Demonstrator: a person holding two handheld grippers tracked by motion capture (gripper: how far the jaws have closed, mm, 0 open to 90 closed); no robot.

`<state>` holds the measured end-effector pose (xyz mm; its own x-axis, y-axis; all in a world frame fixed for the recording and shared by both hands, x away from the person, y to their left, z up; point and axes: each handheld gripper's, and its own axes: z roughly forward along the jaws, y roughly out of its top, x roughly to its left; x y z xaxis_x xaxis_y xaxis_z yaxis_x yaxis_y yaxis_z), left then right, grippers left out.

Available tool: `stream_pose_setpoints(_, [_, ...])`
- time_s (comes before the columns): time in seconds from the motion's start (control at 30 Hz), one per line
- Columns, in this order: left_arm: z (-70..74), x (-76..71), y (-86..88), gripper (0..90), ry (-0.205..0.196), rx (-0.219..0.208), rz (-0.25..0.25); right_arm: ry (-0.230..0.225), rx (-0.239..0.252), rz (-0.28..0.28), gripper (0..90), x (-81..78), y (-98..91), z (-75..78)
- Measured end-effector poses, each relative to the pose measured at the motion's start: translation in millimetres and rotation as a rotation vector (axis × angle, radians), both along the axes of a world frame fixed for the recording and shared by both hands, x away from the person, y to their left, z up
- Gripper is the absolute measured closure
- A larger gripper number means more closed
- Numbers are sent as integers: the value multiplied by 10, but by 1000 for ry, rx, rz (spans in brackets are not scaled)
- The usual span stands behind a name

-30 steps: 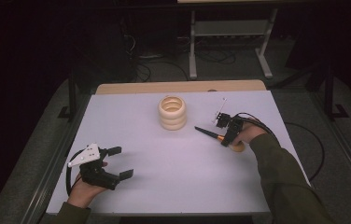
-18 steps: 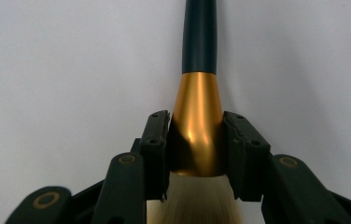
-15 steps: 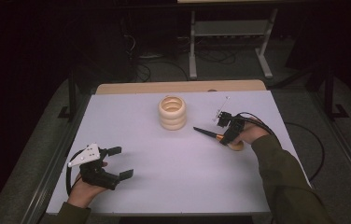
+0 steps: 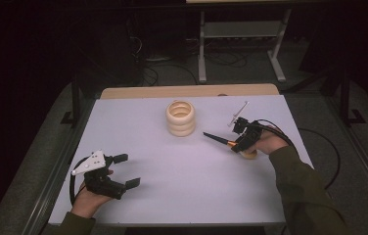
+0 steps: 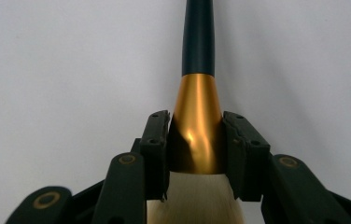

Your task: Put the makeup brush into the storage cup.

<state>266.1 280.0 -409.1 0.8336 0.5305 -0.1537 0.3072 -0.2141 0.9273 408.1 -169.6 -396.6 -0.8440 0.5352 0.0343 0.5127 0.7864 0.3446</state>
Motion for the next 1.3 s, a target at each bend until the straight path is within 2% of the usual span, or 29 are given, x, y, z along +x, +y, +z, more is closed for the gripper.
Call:
stream_pose_setpoints(0.33, [-3,13,-33,0,5,8,-15,-15,80,11,621,-158,-23,104])
stream_pose_setpoints(0.53, [-3,28,-58,0,4,3,-25,-18,119,28,621,-267,-34,108])
stream_pose_setpoints(0.7, [16,54,-70,0,-3,19,-39,-30,156,28,621,-360,-50,106])
stream_pose_setpoints(0.83, [39,76,-117,0,-2,24,-52,-20,164,42,620,-421,-51,113])
stream_pose_setpoints(0.93, [63,88,-167,0,-3,29,-74,-18,189,48,621,-471,-40,147])
stream_pose_setpoints(1.27, [160,177,-341,0,-15,58,-150,-23,189,114,621,-602,37,202])
stream_pose_setpoints(1.3, [176,193,-369,0,-16,66,-163,-20,193,137,621,-640,71,212])
